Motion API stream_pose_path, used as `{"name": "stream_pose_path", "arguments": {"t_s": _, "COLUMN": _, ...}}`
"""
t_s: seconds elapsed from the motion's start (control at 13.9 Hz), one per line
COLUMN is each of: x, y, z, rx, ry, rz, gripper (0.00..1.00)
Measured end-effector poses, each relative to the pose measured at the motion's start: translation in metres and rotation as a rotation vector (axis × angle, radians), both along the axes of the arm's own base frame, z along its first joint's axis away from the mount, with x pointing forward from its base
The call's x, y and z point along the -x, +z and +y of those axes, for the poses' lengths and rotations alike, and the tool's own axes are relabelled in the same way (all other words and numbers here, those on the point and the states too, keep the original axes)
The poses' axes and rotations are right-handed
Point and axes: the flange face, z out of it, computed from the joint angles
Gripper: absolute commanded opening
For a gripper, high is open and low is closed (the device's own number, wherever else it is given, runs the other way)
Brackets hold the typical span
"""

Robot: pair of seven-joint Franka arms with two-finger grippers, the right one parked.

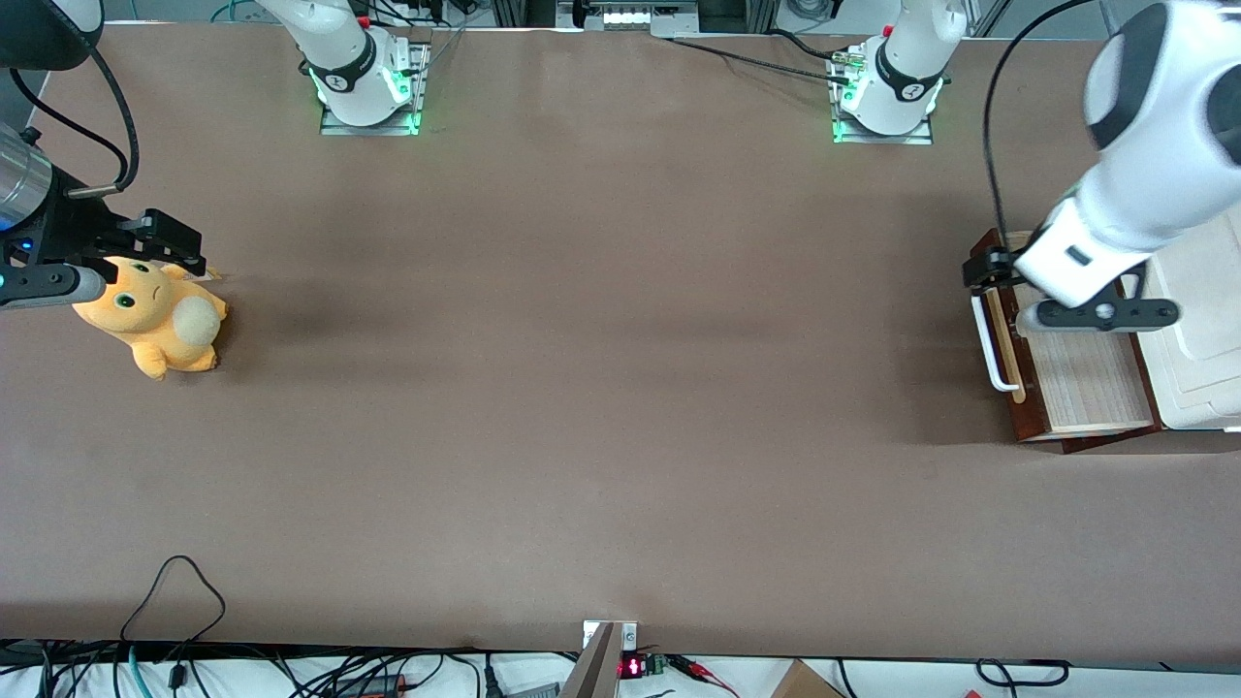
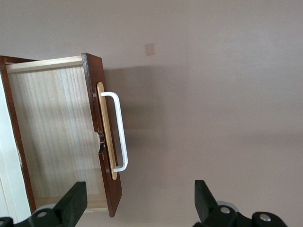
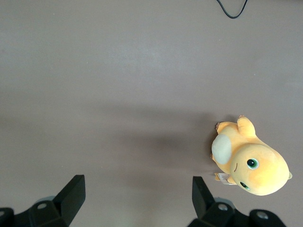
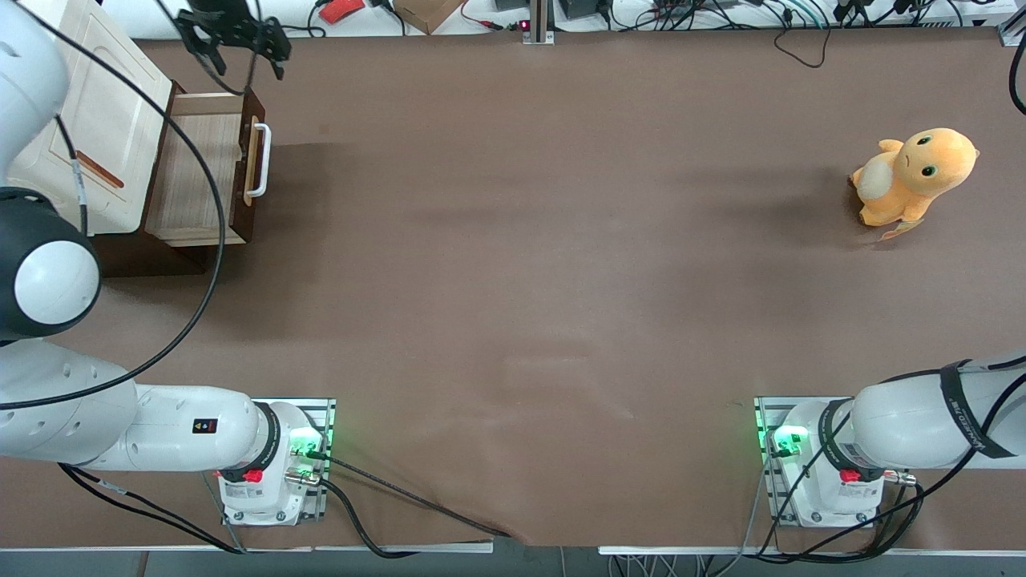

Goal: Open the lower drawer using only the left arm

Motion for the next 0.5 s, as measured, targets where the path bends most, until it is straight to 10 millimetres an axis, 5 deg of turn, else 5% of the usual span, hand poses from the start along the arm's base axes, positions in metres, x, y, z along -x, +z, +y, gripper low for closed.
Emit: {"name": "stream_pose_path", "arguments": {"t_s": 0.5, "x": 0.006, "y": 0.02, "z": 0.018, "rx": 0.067, "ry": -0.041, "rz": -0.026, "gripper": 1.0}}
